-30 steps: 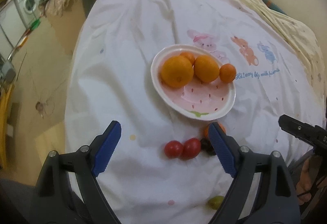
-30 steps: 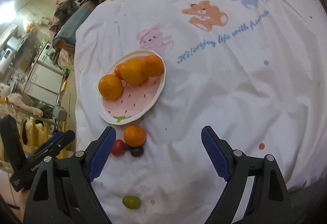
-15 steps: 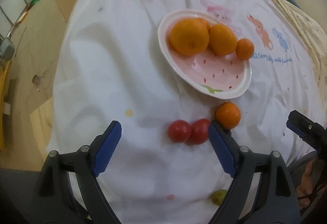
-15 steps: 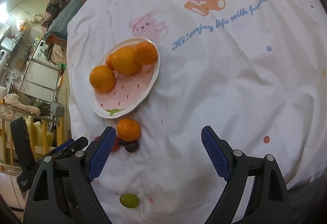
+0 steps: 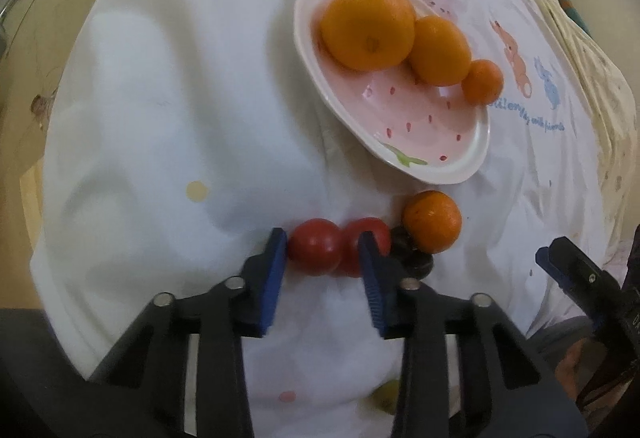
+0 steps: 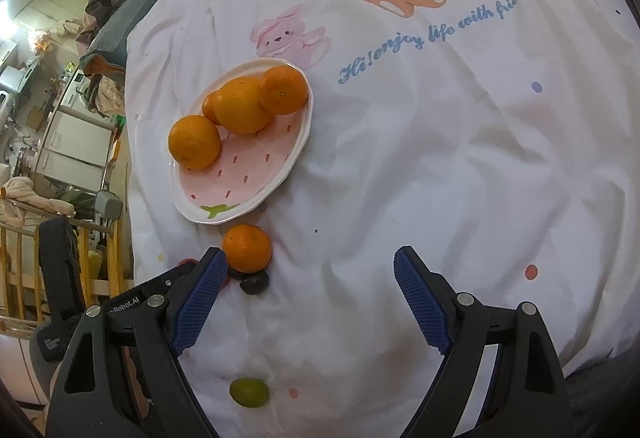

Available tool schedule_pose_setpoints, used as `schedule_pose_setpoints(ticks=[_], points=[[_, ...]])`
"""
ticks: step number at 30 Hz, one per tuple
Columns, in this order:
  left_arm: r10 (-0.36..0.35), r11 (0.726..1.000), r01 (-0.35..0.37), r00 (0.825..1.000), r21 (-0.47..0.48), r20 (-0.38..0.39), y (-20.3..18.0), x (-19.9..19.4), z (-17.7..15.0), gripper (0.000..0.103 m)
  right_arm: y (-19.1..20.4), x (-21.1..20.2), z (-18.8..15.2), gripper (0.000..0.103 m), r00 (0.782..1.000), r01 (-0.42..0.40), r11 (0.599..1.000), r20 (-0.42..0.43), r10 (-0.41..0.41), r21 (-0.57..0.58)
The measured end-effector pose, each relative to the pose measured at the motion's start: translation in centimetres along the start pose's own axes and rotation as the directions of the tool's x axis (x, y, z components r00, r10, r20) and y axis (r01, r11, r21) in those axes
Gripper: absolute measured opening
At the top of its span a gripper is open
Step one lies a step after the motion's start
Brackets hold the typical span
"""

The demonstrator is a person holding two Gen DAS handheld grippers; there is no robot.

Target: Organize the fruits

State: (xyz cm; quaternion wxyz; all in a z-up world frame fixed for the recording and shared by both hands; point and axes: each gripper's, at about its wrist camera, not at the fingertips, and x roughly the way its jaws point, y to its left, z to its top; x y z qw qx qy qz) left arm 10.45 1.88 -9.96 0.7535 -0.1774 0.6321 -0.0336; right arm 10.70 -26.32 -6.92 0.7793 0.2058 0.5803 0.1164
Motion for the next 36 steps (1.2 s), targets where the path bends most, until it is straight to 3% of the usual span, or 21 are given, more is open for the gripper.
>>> schedule_pose_setpoints(ticks=[8,17,21,25,30,36], points=[[0.042,0.998,-0.043,0.999,0.047,0.017,-0.1,-0.9,-0.2,0.025,0.1,0.0,0.0,0.088,1.000,0.000,1.000,-0.002,0.000,-0.003],[0.027,0.997,-0.037,0.989,0.070,0.142,-0.6,-4.4,-0.1,0.025,1.4,0.9,-0.6,0.088,0.999,0.010,0.997,-0.036,-0.013,-0.074],[0.028,0.998,-0.036,0.987,0.052,0.157,-0.3,-4.8,0.3,0.025,1.6,1.8,-0.7,0.083,0.994,0.098,0.987,-0.040,-0.104,-0.127],[0.018,0.999,-0.025,0.986,0.041,0.166,0.0,-5.4,0.2,0.024,2.2,3.9,-1.1,0.070,0.988,0.052,0.984,-0.135,-0.075,-0.168],[0.011,0.999,-0.016,0.987,0.028,0.163,0.1,-5.3,0.3,0.025,5.9,6.1,-2.5,0.069,0.980,0.074,0.919,-0.144,-0.140,-0.387],[-0.002,0.999,-0.004,0.987,0.036,0.161,0.1,-5.5,0.3,0.025,7.3,8.0,-3.2,0.056,0.971,0.083,0.875,-0.159,-0.179,-0.477]])
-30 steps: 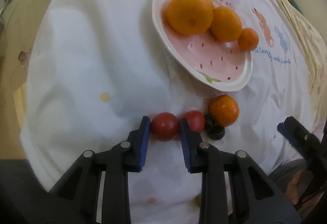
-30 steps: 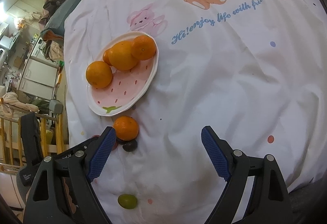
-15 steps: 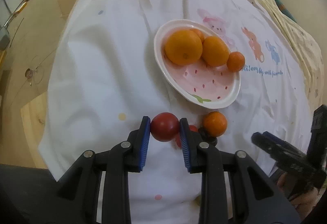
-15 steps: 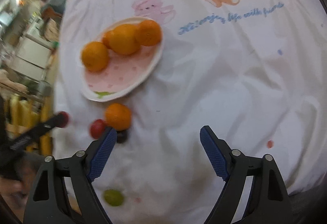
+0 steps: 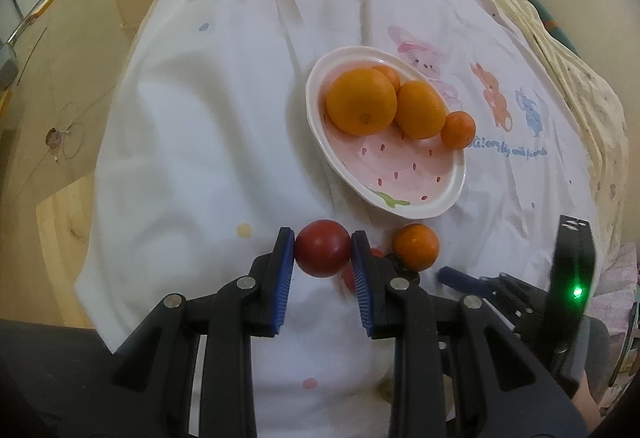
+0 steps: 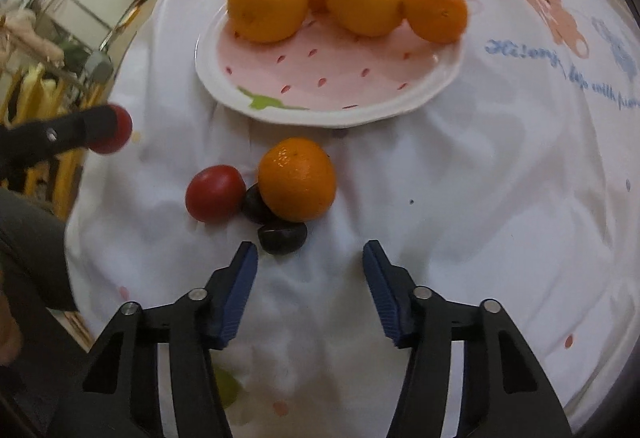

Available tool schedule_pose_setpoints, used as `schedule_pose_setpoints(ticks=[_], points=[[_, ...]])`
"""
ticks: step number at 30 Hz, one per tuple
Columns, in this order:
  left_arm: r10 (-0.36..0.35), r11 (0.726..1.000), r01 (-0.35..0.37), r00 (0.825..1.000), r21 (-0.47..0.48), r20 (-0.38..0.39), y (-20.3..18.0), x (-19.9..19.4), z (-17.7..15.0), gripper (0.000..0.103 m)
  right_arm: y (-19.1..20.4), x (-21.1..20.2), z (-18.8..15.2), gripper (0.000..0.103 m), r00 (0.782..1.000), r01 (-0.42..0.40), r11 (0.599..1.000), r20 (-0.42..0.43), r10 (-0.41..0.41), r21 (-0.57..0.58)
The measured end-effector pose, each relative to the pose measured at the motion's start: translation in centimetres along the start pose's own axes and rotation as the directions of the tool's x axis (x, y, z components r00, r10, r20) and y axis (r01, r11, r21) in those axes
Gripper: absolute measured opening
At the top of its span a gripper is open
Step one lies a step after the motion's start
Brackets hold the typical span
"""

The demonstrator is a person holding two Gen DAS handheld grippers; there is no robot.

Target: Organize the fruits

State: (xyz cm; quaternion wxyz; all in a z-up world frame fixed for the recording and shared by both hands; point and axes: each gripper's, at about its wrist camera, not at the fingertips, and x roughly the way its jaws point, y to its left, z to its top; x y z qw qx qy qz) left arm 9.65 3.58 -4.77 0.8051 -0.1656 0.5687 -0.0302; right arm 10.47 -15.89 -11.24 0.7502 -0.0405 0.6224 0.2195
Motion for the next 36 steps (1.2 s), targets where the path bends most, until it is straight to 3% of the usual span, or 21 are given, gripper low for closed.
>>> schedule_pose_setpoints(ticks=[4,7,10,11,25,36], points=[[-0.003,1.000,0.003,1.000,-0.001,0.000,0.0,0.0,0.1,0.025,0.7,0.6,0.2,0.056,1.000,0.024,0.999,0.005,-0.024,-0.030],[-0.004,1.000,0.004,1.000,0.003,-0.001,0.0,0.0,0.1,0.025,1.2,0.7,0.6,0.049,1.000,0.023,0.999,0.017,-0.022,-0.034],[-0.005,1.000,0.005,1.000,0.004,-0.002,0.0,0.0,0.1,0.025,1.2,0.8,0.6,0.036,1.000,0.001,1.000,0.018,-0.001,-0.027],[-0.005,1.000,0.005,1.000,0.005,-0.002,0.0,0.1,0.1,0.025,1.2,0.8,0.6,0.026,1.000,-0.008,1.000,0.007,0.008,-0.030],[0.055,0.997,-0.056,0.998,0.059,0.017,-0.7,0.7,-0.3,0.025,-0.7,-1.6,-1.9,0.026,0.998,-0.069,0.996,0.004,0.069,0.062],[0.102,0.989,-0.108,0.993,0.098,0.063,-0.6,0.3,-0.8,0.025,-1.0,-4.9,-3.3,0.026,0.982,-0.175,0.974,0.097,0.162,0.147]])
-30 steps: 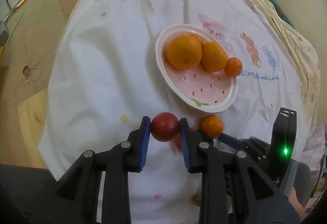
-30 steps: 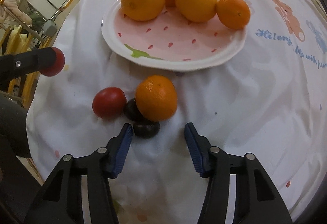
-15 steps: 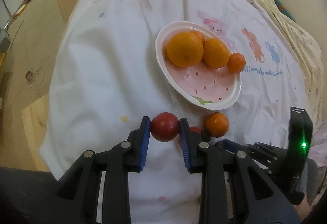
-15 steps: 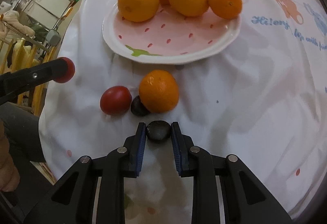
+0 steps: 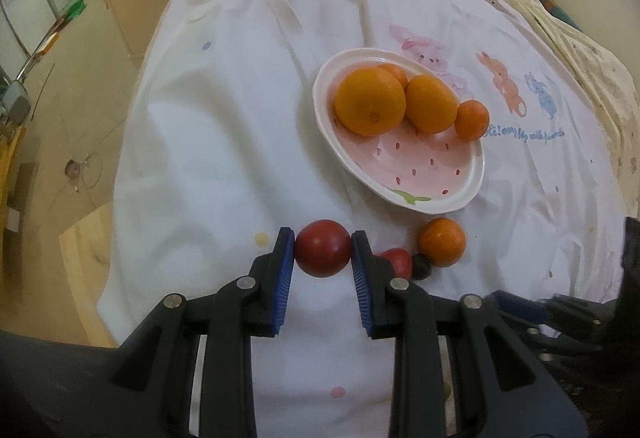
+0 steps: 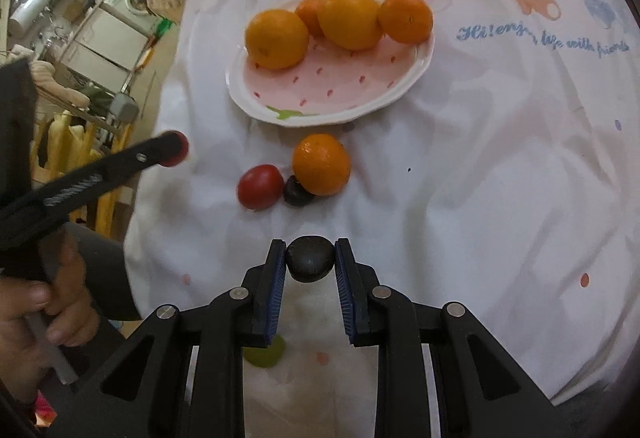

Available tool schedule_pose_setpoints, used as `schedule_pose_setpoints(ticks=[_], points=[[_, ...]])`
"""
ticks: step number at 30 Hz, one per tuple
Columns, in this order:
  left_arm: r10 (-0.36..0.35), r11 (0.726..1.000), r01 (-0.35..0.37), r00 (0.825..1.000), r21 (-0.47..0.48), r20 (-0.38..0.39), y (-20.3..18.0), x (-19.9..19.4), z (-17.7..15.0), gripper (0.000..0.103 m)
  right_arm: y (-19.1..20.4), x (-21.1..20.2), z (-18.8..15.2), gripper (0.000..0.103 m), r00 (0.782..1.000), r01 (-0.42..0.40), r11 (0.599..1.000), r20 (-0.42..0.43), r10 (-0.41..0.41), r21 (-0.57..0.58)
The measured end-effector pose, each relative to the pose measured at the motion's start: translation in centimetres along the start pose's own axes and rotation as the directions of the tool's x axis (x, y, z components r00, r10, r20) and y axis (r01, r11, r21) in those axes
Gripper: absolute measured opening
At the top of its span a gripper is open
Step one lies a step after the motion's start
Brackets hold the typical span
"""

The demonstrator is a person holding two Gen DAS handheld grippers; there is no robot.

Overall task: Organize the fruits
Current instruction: 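Carry the tomato and black grape over the pink plate with both tools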

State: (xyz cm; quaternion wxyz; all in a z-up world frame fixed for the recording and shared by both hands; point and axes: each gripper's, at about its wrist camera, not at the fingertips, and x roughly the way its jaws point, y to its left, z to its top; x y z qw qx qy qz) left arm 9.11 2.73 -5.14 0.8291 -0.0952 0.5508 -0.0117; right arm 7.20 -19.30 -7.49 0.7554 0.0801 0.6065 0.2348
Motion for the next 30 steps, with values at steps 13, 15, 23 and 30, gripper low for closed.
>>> schedule_pose_setpoints(ticks=[13,15,23,30], points=[[0.014,0.998,-0.017,0.999,0.057,0.042,-1.1,-0.7,-0.2,0.025,-2.7,-5.6,0.9,0.026,0.975,-0.060,0.990,0.218,0.031,0.125],[0.018,0.997,-0.022,0.999,0.069,0.050,-1.3,-0.8,-0.2,0.025,-3.5,-6.1,1.1,0.026,0.969,-0.054,0.987,0.246,0.015,0.152],[0.013,0.996,-0.020,0.997,0.085,0.082,-2.2,-2.2,0.5,0.025,-5.0,-8.4,2.9,0.026,0.944,-0.065,0.982,0.331,0.002,0.180],[-0.018,0.998,0.009,0.992,0.065,0.129,-2.2,-4.3,3.4,0.025,-5.9,-9.0,5.5,0.026,0.926,-0.124,0.979,0.373,0.056,0.161]])
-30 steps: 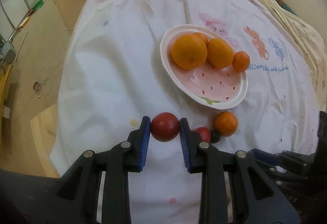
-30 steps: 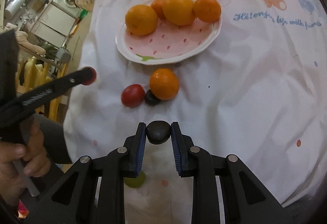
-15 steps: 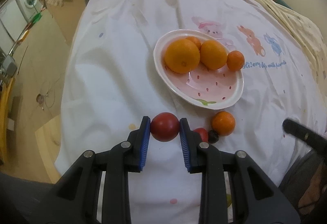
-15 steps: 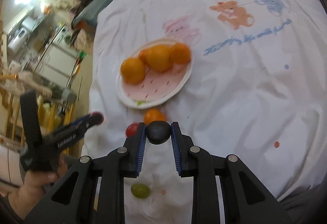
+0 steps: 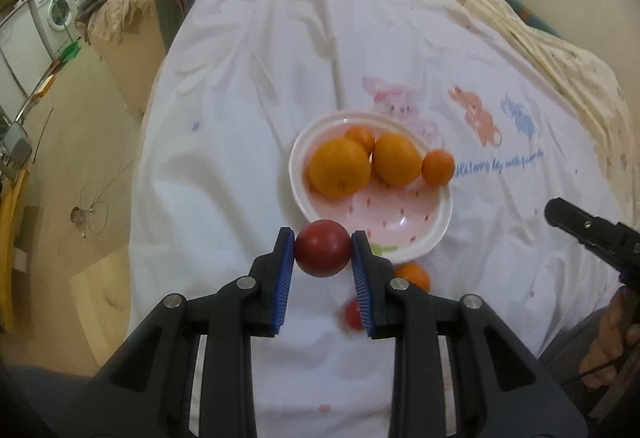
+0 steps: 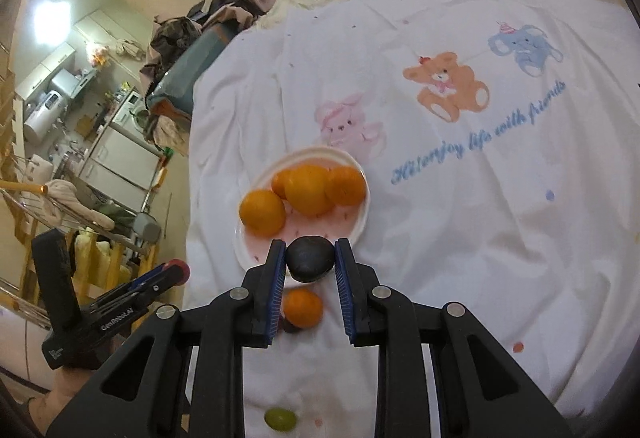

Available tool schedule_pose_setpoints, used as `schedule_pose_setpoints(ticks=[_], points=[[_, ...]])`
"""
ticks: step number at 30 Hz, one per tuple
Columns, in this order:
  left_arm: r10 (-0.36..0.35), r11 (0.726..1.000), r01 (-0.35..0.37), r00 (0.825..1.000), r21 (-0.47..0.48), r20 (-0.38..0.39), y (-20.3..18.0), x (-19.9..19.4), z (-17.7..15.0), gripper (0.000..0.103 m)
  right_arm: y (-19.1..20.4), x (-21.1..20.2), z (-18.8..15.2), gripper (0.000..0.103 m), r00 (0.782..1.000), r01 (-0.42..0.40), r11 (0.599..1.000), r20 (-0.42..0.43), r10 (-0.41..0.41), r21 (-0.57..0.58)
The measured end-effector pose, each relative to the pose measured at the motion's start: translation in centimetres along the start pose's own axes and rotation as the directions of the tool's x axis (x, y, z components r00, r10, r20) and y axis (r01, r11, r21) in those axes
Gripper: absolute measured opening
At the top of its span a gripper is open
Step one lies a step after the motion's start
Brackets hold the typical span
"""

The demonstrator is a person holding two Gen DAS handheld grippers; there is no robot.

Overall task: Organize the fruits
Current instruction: 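Carry the tomato and black grape over the pink plate with both tools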

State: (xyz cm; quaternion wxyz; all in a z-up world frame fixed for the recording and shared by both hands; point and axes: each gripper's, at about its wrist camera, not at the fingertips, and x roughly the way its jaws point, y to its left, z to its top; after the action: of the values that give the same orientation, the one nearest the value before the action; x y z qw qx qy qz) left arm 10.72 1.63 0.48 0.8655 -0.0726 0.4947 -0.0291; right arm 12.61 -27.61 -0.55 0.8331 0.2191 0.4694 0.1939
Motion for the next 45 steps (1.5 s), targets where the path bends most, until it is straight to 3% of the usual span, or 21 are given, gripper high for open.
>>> schedule_pose_setpoints(ticks=[10,16,22,31,34,45], points=[[-0.002,1.000,0.001,0.999,0.013,0.041,0.4,0.5,5.0,0.025,1.2,2.9,4.7,0.026,0.999,-0.023,0.998,-0.029,0.021,-0.057],[-0.010,0.999,0.010,1.000,0.031,0.028,0.1,3.4,8.2,0.025,1.3,6.8,7.4,0.026,0.996,-0.009,0.997,-0.091,0.002,-0.074],[-0.019,1.000,0.018,0.999,-0.018,-0.047,0.5,8.5,10.6,0.025,0.1,10.7,9.5,0.026,0.989,0.005,0.998,-0.149,-0.014,-0.058],[-0.017,0.999,0.010,0.989,-0.046,-0.146,0.8,14.3,10.8,0.025,-1.7,17.2,10.9,0.026,0.966,0.031,0.999,-0.255,-0.039,-0.036],[-0.046,0.996,0.032,0.985,-0.080,-0.169,1.2,15.2,10.7,0.025,-2.4,18.7,10.6,0.026,0.956,0.040,0.999,-0.290,-0.043,-0.018],[-0.077,0.992,0.056,0.979,-0.112,-0.191,1.3,15.9,10.6,0.027,-2.7,19.1,9.7,0.029,0.950,0.044,0.999,-0.309,-0.044,-0.009]])
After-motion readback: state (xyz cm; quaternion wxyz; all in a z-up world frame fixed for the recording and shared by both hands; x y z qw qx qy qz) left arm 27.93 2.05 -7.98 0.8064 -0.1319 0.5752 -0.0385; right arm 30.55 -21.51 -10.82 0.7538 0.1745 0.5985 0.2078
